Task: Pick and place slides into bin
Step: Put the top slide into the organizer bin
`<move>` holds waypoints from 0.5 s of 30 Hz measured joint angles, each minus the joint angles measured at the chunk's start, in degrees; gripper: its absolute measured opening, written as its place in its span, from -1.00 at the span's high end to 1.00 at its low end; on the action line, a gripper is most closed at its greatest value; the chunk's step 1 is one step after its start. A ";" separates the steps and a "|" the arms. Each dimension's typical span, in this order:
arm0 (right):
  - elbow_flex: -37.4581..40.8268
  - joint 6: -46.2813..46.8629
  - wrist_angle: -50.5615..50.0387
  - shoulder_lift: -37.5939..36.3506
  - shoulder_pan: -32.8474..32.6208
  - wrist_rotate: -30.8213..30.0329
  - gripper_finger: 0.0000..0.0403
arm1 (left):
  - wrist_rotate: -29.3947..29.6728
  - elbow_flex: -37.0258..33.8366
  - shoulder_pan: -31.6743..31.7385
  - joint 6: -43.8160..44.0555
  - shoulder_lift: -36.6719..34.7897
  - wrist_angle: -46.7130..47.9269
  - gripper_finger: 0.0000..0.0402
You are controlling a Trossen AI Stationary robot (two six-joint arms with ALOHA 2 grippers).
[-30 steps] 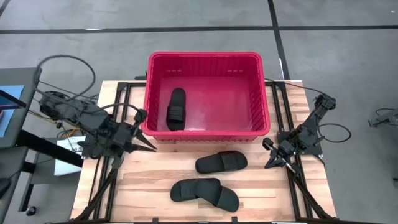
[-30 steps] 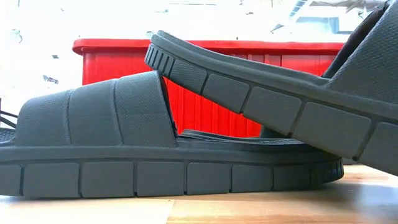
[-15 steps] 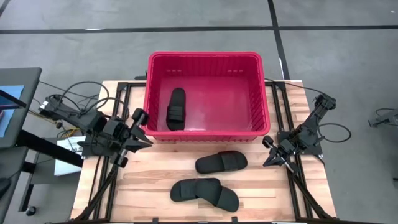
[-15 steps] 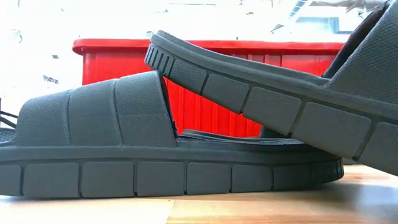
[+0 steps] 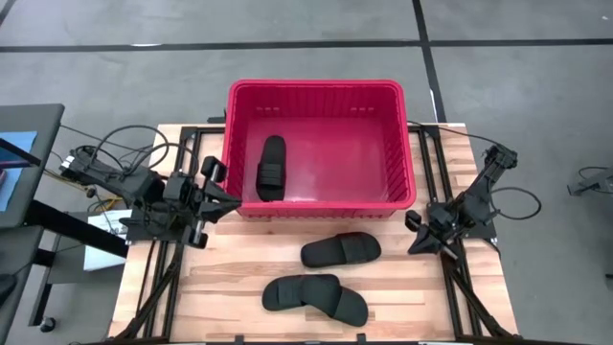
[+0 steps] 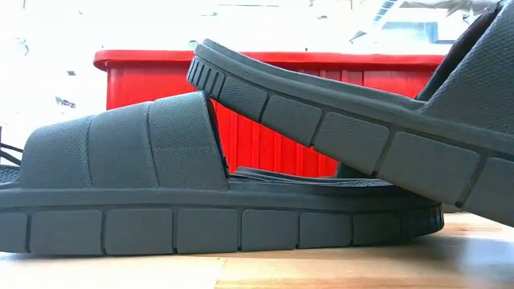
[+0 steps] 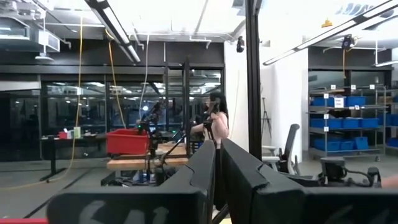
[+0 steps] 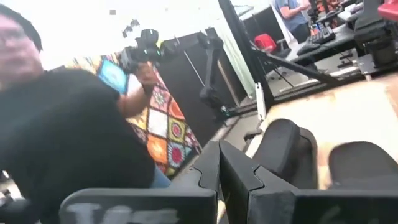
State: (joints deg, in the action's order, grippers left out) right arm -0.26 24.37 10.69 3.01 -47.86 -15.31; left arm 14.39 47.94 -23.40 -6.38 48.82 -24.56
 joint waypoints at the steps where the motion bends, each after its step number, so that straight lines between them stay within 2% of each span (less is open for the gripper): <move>1: 0.00 1.23 1.68 0.00 0.01 0.00 1.00 | 0.00 0.00 0.00 0.00 0.00 0.00 0.92; 3: 0.00 4.12 5.82 -0.02 0.01 -0.08 1.00 | 0.00 0.00 0.00 0.01 0.00 0.00 0.92; 9: 0.01 3.92 14.77 -0.02 0.84 -1.86 1.00 | 0.00 0.04 0.00 -1.30 0.01 0.00 0.92; 15: -0.16 -6.91 20.37 -0.03 2.00 -2.82 1.00 | 0.00 0.04 0.00 -1.28 0.02 0.31 0.92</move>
State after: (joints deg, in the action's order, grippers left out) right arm -0.42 17.46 31.06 2.98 -45.87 -18.13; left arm 14.39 47.99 -23.40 -7.67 48.84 -24.25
